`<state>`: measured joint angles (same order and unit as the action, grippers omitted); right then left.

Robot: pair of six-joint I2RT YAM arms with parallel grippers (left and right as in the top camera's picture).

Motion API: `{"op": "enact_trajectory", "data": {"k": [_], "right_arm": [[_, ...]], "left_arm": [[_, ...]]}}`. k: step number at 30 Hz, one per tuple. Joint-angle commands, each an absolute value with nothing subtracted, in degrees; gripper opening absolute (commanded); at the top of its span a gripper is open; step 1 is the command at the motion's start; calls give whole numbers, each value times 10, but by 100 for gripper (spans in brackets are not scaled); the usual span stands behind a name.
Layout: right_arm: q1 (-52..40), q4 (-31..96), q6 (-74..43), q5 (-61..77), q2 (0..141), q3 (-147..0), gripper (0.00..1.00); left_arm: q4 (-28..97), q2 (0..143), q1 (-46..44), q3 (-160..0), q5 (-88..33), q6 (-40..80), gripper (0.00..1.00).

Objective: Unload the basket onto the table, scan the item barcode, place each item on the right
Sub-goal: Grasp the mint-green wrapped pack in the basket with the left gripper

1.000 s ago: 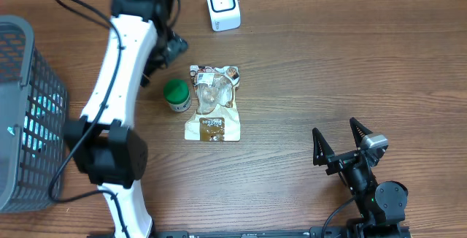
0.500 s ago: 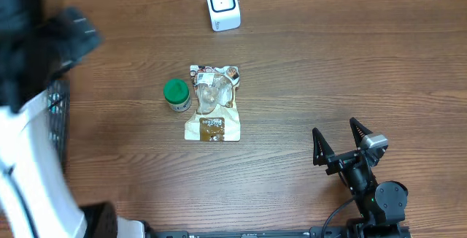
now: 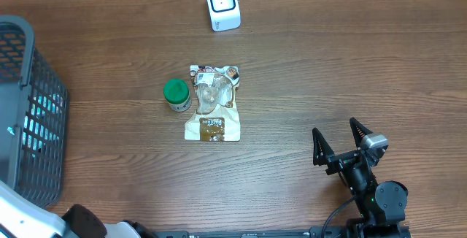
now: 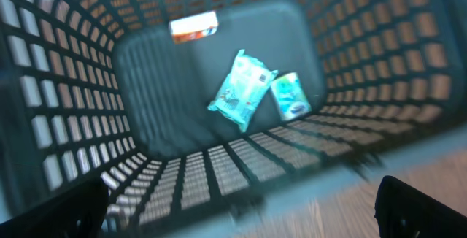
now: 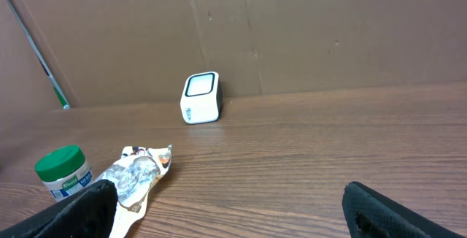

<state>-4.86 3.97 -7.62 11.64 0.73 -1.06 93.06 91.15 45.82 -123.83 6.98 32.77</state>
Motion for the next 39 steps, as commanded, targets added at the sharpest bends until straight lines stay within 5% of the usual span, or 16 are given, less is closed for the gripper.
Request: {"op": "enact_trajectory", "data": {"k": [1, 17, 22, 33, 39], "right_arm": [[-45, 37, -74, 116, 2, -4, 100], [-45, 37, -74, 116, 2, -4, 100], [-45, 37, -74, 116, 2, -4, 100], [-45, 37, -74, 116, 2, -4, 100], [-45, 37, -74, 116, 2, -4, 100]], "left_arm": [[900, 933, 488, -1182, 0, 257, 100], [668, 996, 492, -929, 6, 154, 99], [595, 1023, 492, -858, 4, 151, 89], [532, 1157, 490, -849, -20, 85, 88], [521, 1197, 490, -849, -29, 86, 75]]}}
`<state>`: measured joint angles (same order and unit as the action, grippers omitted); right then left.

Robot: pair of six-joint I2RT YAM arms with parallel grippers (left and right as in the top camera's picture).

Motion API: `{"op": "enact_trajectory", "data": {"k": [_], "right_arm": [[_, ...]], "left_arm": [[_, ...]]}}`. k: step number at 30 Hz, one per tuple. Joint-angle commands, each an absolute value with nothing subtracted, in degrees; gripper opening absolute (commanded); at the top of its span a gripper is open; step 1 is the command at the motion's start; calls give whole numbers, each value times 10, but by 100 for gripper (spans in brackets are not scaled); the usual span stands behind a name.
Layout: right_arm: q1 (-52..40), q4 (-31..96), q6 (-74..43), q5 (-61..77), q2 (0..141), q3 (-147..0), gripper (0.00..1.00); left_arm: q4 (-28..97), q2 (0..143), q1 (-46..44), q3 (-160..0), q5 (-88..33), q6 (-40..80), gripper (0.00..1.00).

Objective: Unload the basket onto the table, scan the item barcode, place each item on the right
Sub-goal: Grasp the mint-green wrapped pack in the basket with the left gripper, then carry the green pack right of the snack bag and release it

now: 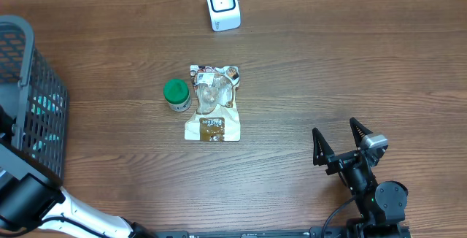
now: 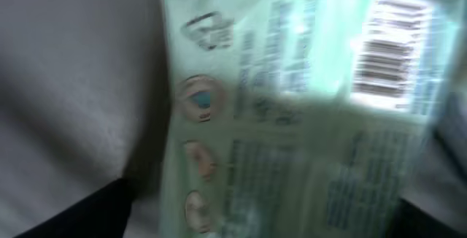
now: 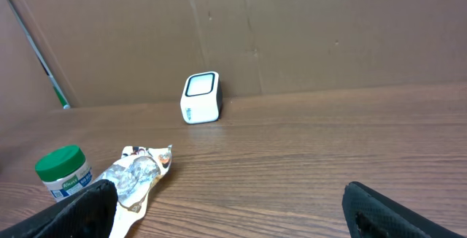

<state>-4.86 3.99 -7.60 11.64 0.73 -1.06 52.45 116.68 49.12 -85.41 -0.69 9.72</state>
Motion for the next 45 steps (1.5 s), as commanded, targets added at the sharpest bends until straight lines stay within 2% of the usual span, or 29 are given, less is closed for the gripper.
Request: {"op": "enact_trajectory", "data": {"k": [1, 3, 4, 6, 8, 15, 23, 28, 33, 39, 40, 45], "right_arm": [[-45, 37, -74, 116, 2, -4, 100], [-45, 37, -74, 116, 2, -4, 100], [-45, 37, -74, 116, 2, -4, 100], [-45, 37, -74, 116, 2, -4, 100], [-45, 37, -74, 116, 2, -4, 100], [-45, 37, -74, 116, 2, -4, 100], [-45, 37, -74, 116, 2, -4, 100], [-45, 37, -74, 116, 2, -4, 100], [-45, 37, -74, 116, 2, -4, 100], [-45, 37, -74, 116, 2, -4, 100], [-45, 37, -74, 116, 2, -4, 100], [-45, 37, -74, 116, 2, -4, 100]], "left_arm": [[521, 1199, 490, -849, -28, 86, 70], [521, 1199, 490, -849, -28, 90, 59], [521, 1199, 491, -850, -28, 90, 48], [522, 1199, 491, -850, -28, 91, 18], [526, 1199, 491, -850, -28, 95, 4], [584, 1199, 488, -886, -28, 99, 5], [729, 1148, 484, -1057, -34, 153, 4], [750, 1024, 468, -1170, -57, 183, 4], [727, 908, 428, -1190, -122, 204, 4], [747, 829, 276, -1190, -161, 192, 4], [762, 824, 203, -1190, -158, 183, 4], [774, 839, -7, -1160, -92, 190, 4]]}}
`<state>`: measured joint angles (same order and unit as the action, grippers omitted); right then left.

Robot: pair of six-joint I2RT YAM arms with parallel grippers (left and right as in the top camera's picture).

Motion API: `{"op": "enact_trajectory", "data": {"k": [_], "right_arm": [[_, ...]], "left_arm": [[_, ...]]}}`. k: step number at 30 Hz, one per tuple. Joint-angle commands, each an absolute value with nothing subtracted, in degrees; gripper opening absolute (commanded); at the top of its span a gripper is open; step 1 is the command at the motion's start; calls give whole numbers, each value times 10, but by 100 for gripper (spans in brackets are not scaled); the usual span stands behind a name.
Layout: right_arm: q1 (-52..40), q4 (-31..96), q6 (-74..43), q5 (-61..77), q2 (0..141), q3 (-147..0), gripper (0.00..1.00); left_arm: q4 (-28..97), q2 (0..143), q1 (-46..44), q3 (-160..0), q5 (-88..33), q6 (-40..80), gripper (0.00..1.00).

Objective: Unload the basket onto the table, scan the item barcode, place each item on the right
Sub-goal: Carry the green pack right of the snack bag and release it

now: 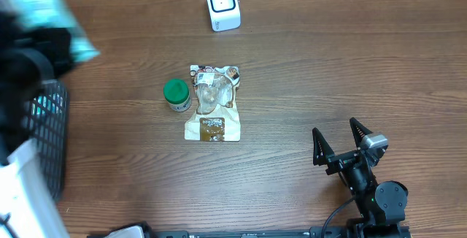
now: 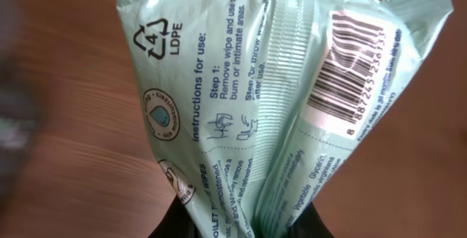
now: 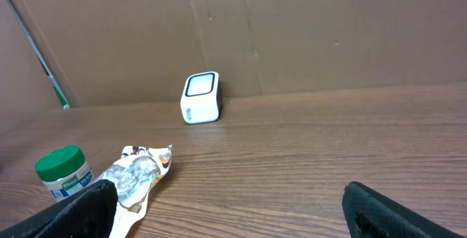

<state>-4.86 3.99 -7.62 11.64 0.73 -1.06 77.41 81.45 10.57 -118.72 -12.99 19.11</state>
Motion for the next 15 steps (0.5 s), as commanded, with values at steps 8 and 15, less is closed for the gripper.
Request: {"op": "enact_trajectory", "data": {"k": [8, 15], "right_arm": [[-45, 37, -74, 116, 2, -4, 100], [-45, 37, -74, 116, 2, -4, 100]], "left_arm": [[715, 932, -219, -1075, -11, 253, 4], [653, 1075, -302, -1054, -11, 328, 4]]}}
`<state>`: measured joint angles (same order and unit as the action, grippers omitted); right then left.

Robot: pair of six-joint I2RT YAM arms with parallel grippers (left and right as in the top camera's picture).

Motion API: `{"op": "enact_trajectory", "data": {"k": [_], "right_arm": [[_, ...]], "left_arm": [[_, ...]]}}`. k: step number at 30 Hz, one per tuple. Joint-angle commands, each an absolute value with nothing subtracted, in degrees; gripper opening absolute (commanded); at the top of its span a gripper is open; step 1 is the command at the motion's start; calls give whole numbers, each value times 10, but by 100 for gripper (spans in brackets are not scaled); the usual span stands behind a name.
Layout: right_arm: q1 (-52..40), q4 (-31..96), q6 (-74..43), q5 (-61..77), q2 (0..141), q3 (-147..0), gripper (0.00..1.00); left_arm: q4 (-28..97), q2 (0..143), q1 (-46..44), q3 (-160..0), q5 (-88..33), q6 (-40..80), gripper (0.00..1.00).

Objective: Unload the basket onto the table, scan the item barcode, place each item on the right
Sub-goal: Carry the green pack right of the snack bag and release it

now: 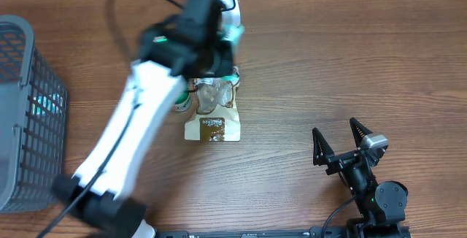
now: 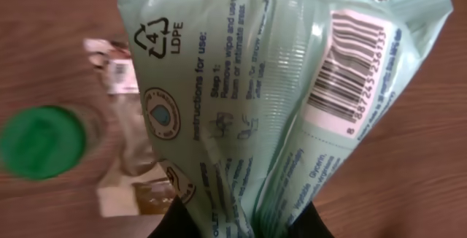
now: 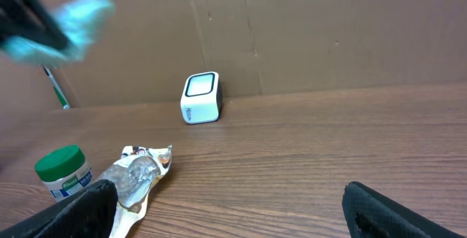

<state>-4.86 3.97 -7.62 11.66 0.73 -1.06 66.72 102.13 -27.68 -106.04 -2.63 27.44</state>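
My left gripper (image 2: 237,222) is shut on a pale green pack of wipes (image 2: 277,99), whose barcode (image 2: 357,70) faces the wrist camera. Overhead, the left gripper (image 1: 209,35) hangs above the table's middle back, just in front of the white scanner, with the pack (image 1: 233,31) showing at its tip. The right wrist view shows the pack (image 3: 67,20) as a blur, up and to the left of the scanner (image 3: 201,98). At the front right my right gripper (image 1: 340,147) rests open and holds nothing.
A green-lidded jar (image 2: 40,141) and a foil pouch (image 1: 211,117) lie under the left gripper. A dark mesh basket (image 1: 22,63) with more items stands at the table's left edge. A cardboard wall (image 3: 292,26) backs the table.
My left gripper, still holding the wipes pack, has moved from the far left by the basket to above the jar and pouch, close to the scanner. The right arm is unchanged.
First my left gripper was open above the basket, looking down at the wipes pack and other items. Then it was right down on the pack inside the basket. Then it held the pack over the table's left, and now holds it by the scanner.
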Motion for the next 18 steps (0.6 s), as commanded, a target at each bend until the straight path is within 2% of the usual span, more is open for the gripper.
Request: {"op": "enact_trajectory", "data": {"k": [1, 9, 10, 11, 12, 14, 16, 18], "right_arm": [[-45, 37, -74, 116, 2, -4, 100], [-45, 37, -74, 116, 2, -4, 100], [-45, 37, -74, 116, 2, -4, 100], [-45, 37, -74, 116, 2, -4, 100], [-45, 37, -74, 116, 2, -4, 100], [-45, 37, -74, 116, 2, -4, 100], [-45, 37, -74, 116, 2, -4, 100], [-45, 37, -74, 116, 2, -4, 100]], "left_arm": [[647, 1095, -310, -1054, -11, 336, 4], [636, 1227, -352, -1054, -15, 369, 5], [636, 1234, -352, -1054, -15, 369, 10], [636, 1242, -352, -1054, -17, 369, 24], [636, 1246, -352, -1054, -21, 369, 51], [629, 1249, -352, -1054, -46, 363, 85], [624, 1246, -352, -1060, -67, 345, 94], [628, 1239, -350, -1072, -76, 333, 94]]}}
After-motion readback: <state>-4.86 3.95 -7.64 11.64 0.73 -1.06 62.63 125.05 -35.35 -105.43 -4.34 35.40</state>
